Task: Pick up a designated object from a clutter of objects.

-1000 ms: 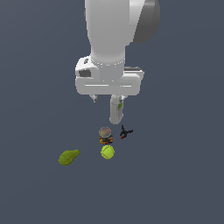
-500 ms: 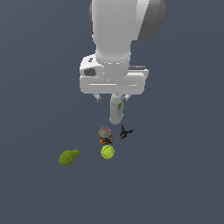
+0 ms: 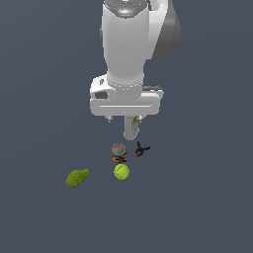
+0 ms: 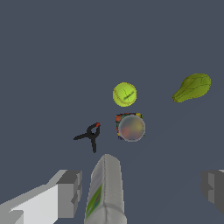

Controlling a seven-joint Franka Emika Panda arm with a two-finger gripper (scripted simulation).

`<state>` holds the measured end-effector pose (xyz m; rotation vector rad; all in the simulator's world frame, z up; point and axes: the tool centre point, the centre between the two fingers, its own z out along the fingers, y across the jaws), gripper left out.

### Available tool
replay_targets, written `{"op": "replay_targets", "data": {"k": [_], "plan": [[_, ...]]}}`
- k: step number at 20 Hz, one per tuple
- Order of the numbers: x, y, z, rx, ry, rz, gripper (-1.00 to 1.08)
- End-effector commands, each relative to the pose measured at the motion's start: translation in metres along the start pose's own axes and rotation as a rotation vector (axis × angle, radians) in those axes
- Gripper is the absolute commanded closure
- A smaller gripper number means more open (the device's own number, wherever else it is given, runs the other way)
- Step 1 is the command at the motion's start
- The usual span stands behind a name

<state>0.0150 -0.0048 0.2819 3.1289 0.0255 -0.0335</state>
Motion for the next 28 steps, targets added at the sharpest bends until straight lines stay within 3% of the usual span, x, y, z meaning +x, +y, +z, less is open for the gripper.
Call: {"op": "replay_targets", "data": {"k": [1,16,28], "plan": [[0.003,0.002,0.015,0.002,0.001,-0.011,-0.92],[0.011,0.023,0.142,0.011,0.018,-0.103,-0.92],[0.007,0.028,0.173,0.011,0.021,-0.125,-0.92]]}}
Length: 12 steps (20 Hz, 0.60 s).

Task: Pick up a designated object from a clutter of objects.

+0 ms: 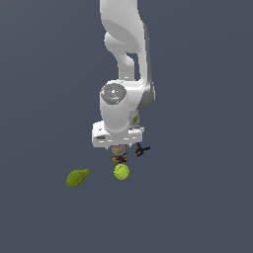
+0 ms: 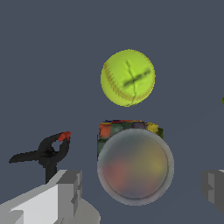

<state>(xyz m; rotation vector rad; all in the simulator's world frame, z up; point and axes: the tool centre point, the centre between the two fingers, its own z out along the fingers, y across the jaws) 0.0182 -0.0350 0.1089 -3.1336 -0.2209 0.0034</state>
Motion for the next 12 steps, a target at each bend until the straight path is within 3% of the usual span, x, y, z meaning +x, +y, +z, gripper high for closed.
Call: {"op": "replay_targets", "data": {"k": [1,12], "plan": [[0.000,0.000,0.000,0.000,0.001,0.000,-0.92],[-0.001,0.000,0.041,0.000,0.002,-0.001,-0.92]]}}
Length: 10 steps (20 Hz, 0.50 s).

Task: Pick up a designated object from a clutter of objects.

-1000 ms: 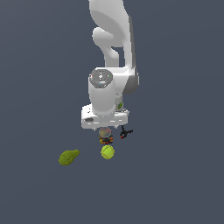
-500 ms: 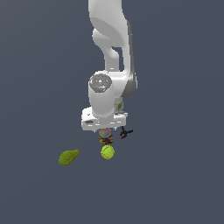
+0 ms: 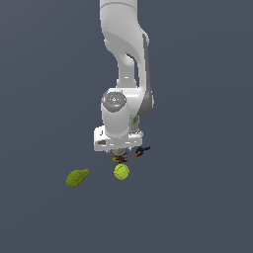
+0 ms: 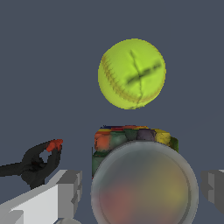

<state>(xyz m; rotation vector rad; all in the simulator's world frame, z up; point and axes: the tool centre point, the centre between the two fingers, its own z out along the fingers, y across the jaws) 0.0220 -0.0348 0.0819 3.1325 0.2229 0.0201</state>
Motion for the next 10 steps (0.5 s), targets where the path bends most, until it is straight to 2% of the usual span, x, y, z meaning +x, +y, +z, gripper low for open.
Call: {"op": "replay_targets", "data": {"k": [1,6,7,10], "plan": [[-0.0048,-0.0006,0.0169,0.002,-0.013,0.000,-0.92],[-0.0041,-0.0003,0.0239,0.002,-0.013,0.000,-0.92],[-0.0041,-0.0003,0.0239,0.002,-0.013,0.000,1.08],[-0.0041,-0.0003,0.0239,0.002,-0.013,0.000,1.08]]}}
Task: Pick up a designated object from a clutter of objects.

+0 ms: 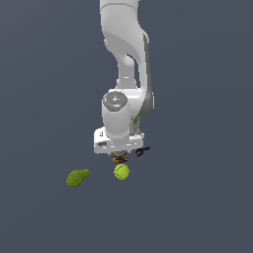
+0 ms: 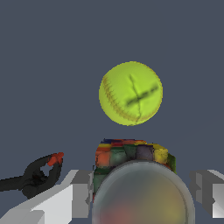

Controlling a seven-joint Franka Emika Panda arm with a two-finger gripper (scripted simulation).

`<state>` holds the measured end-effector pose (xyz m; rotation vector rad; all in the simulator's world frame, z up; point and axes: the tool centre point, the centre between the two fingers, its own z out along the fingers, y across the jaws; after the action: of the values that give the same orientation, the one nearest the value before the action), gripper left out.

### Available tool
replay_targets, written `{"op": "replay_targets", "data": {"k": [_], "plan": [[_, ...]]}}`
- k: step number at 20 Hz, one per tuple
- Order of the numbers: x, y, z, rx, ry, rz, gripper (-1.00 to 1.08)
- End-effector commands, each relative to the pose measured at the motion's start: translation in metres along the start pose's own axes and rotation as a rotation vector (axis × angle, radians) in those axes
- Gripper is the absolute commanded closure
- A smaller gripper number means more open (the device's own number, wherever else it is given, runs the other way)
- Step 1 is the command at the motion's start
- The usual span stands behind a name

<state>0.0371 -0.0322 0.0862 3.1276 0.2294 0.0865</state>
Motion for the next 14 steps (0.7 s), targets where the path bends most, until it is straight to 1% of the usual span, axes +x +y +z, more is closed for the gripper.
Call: {"op": "replay_targets", "data": {"k": [1,6,7,14], "plan": [[-0.021,0.000,0.027,0.008,-0.055,0.004,1.08],[-0.021,0.000,0.027,0.008,-0.055,0.004,1.08],[0.000,0.000,0.000,0.000,0.001,0.000,1.08],[-0.003,-0.003,-0.011,0.000,-0.002,0.000,1.08]]}}
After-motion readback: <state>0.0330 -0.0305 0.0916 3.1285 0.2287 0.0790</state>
